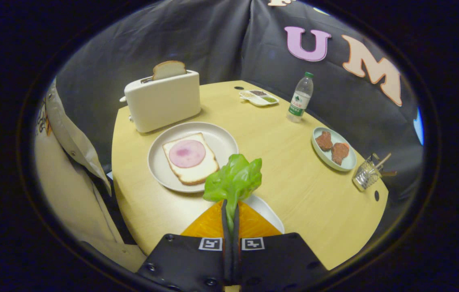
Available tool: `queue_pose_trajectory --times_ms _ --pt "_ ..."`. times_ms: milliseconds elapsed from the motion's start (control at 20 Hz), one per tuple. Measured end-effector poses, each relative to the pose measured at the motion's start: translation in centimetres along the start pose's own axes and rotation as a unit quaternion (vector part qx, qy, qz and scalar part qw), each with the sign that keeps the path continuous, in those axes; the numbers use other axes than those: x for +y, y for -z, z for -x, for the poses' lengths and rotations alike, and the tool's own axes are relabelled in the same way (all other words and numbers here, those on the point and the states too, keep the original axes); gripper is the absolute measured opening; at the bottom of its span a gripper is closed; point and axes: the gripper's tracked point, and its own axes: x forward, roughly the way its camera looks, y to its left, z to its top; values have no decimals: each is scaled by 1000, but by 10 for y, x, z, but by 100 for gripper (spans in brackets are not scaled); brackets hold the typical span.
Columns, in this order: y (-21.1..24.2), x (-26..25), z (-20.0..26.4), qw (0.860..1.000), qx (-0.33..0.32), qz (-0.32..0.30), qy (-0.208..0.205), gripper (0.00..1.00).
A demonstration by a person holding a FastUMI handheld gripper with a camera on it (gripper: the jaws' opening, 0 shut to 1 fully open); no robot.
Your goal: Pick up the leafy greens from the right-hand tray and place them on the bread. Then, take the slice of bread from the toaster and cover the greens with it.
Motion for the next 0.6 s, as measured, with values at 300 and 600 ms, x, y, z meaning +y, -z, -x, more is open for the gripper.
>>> queue_pose_trajectory --times_ms 300,600 --pt "-37 32 -18 1000 -10 19 -22 3" --pt "-58 61 -39 998 -9 40 -50 4"
